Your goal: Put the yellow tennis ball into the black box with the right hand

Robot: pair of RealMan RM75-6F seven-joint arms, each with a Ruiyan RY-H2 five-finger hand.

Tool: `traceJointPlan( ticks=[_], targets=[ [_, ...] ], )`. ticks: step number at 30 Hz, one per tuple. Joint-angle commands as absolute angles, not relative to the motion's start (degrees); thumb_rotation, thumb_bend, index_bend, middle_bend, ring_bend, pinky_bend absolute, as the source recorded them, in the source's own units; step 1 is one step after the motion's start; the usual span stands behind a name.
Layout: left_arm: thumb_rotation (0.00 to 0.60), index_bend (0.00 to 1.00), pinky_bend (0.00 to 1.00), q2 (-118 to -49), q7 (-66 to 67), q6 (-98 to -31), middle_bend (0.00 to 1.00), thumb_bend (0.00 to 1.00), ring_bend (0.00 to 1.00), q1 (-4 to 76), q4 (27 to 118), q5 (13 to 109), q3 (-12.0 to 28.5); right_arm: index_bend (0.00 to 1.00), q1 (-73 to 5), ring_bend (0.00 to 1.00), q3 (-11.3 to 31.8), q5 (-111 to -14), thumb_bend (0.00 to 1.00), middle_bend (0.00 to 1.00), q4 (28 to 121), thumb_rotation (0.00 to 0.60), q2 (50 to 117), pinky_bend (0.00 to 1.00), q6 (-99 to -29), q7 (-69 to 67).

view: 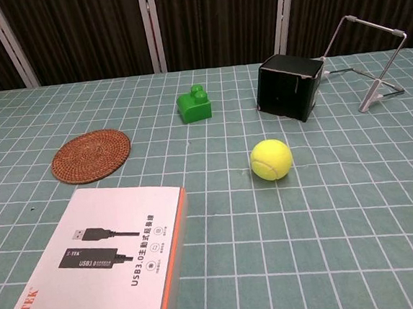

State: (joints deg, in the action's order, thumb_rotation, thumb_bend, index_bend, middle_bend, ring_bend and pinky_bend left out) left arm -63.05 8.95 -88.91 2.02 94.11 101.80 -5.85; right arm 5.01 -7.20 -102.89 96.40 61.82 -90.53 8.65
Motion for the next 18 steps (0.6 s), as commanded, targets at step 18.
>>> traceJointPlan(
  ticks=[18],
  targets=[
    [0.6,0.0,0.0,-63.87,8.32,-90.33,0.0,0.14,0.0,1.97,93.01,102.72,-5.37,0.0,3.12,0.0,-8.63,-108.31,0.17,0.01,97.39,0.6,67.58,0.15,-87.6,9.98]
  ],
)
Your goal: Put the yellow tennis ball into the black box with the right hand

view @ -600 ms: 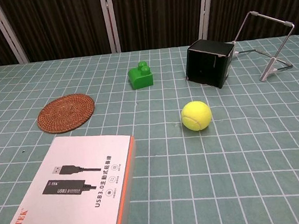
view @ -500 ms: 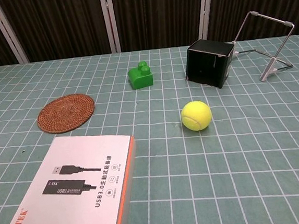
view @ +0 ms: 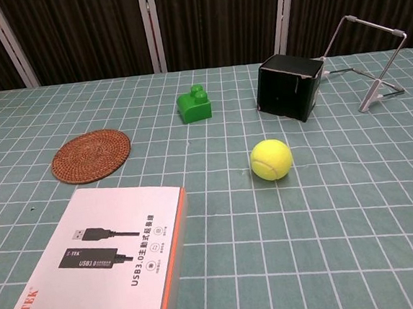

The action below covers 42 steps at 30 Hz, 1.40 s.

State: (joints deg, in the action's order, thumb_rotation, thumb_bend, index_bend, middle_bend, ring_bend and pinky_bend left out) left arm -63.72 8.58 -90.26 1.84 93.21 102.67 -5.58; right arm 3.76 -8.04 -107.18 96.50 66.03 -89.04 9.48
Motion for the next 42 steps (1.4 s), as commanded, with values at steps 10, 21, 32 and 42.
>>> traceJointPlan(
  ticks=[10,21,32,42],
  targets=[
    [0.6,0.0,0.0,-63.6,7.59,-86.19,0.0,0.14,0.0,3.8,93.41,98.85,-4.1,0.0,0.96,0.06,-5.81,-104.58,0.25,0.15,102.66,0.6,77.34,0.23,-79.52,22.18],
    [0.6,0.0,0.0,-63.48,6.14,-85.67,0.0,0.14,0.0,4.95,93.24,98.35,-3.24,0.14,-2.0,0.27,-1.89,-99.26,0.47,0.36,103.29,0.6,85.99,0.51,-75.04,23.79],
    [0.6,0.0,0.0,-63.68,4.84,-84.17,0.0,0.14,0.0,6.66,93.06,96.92,-1.92,0.33,-5.26,0.36,0.46,-95.69,0.59,0.47,101.69,0.6,92.17,0.61,-71.89,24.41],
    [0.6,0.0,0.0,-63.22,3.3,-83.1,0.0,0.14,0.0,7.21,92.72,93.73,-0.8,0.35,-10.46,0.37,5.0,-88.25,0.62,0.47,96.65,0.6,99.18,0.61,-65.84,25.9]
  ],
)
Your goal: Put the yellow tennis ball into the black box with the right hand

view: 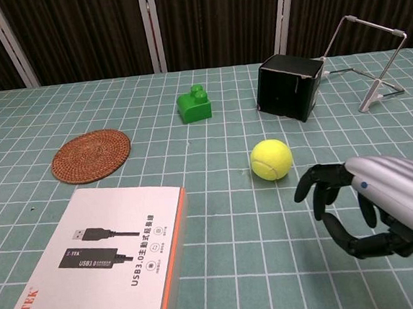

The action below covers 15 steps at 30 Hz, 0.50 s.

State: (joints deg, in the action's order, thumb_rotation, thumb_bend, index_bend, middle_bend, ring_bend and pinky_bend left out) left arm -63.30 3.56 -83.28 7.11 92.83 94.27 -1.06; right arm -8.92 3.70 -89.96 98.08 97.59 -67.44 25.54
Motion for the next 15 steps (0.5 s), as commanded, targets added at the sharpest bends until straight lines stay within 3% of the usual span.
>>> traceJointPlan(
  ticks=[1,15],
  targets=[
    [0.6,0.0,0.0,-63.2,3.21,-82.95,0.0,0.14,0.0,7.28,92.67,93.35,-0.67,0.35,-11.14,0.37,5.46,-87.57,0.62,0.47,96.01,0.6,99.79,0.61,-65.18,26.09],
    [0.6,0.0,0.0,-63.42,4.15,-82.17,0.0,0.14,0.0,7.31,92.71,89.83,0.29,0.35,-18.43,0.38,10.4,-80.0,0.62,0.48,89.49,0.6,105.88,0.61,-59.94,25.8]
  ],
)
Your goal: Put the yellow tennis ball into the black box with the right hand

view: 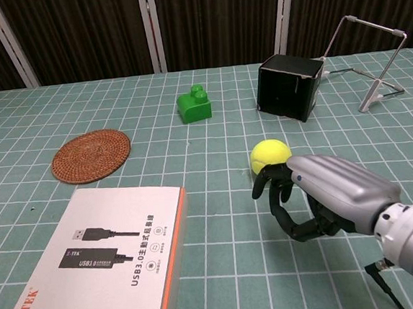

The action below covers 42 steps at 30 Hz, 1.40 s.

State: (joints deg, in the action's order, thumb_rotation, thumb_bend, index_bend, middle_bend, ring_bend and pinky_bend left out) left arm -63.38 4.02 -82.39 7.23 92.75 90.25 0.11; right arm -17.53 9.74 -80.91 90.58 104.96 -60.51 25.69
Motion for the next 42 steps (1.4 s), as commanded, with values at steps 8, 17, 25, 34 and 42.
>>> traceJointPlan(
  ticks=[8,17,25,34,42],
  targets=[
    [0.6,0.0,0.0,-63.58,4.35,-80.99,0.0,0.13,0.0,7.59,92.41,87.82,0.7,0.35,-21.43,0.38,11.76,-76.73,0.62,0.48,85.31,0.6,107.54,0.61,-57.82,24.0],
    [0.6,0.0,0.0,-63.72,4.76,-80.52,0.0,0.14,0.0,7.83,92.52,86.45,1.14,0.31,-24.36,0.38,12.87,-75.2,0.62,0.48,83.4,0.6,107.25,0.61,-57.67,21.51],
    [0.6,0.0,0.0,-63.89,5.24,-79.95,0.0,0.13,0.0,8.08,92.5,85.54,1.34,0.23,-25.88,0.38,13.2,-73.56,0.62,0.42,82.64,0.6,106.32,0.61,-57.25,19.7],
    [0.6,0.0,0.0,-63.95,5.33,-79.24,0.0,0.14,0.0,8.39,92.62,84.78,1.45,0.15,-27.44,0.38,13.85,-71.07,0.62,0.36,81.52,0.6,105.45,0.62,-56.09,17.07],
    [0.6,0.0,0.0,-63.86,5.13,-79.02,0.0,0.14,0.0,8.41,92.54,84.48,1.35,0.15,-28.88,0.37,14.62,-68.99,0.62,0.35,80.31,0.6,104.88,0.62,-54.83,15.21]
  ],
)
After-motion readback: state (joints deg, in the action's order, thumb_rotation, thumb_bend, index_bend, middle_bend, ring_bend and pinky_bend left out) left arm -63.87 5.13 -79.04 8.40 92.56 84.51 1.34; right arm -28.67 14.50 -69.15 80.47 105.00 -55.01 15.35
